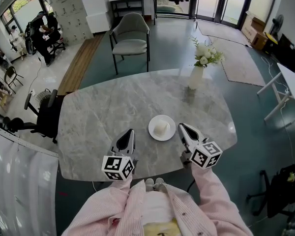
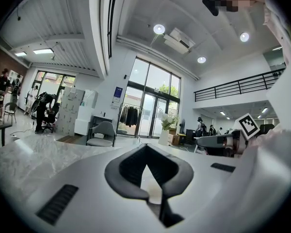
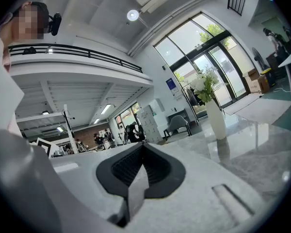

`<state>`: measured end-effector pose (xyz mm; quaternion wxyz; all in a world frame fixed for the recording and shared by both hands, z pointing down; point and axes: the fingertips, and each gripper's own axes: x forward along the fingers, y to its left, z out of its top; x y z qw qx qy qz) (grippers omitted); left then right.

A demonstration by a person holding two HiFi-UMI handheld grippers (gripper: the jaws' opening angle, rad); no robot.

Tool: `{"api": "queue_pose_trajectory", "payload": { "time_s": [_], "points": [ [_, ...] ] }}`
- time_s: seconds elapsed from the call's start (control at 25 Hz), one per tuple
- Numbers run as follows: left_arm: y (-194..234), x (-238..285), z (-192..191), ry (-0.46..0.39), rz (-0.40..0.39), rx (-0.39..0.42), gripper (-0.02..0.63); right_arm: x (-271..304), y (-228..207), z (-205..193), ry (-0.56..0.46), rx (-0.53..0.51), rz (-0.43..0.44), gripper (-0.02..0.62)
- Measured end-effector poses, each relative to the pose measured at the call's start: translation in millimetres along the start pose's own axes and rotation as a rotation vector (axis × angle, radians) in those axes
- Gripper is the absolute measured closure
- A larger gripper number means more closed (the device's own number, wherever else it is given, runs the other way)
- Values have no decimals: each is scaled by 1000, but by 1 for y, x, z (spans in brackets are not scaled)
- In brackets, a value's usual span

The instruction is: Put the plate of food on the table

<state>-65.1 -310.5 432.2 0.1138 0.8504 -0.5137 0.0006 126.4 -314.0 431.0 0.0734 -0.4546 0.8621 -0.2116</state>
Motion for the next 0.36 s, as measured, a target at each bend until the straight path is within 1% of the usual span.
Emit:
{"api": "queue_pose_trajectory", "payload": {
  "time_s": [0.36],
  "points": [
    [1,2,-1,4,-2,-4,609,2,-3,2,-1,-19,-12,591]
  ]
}}
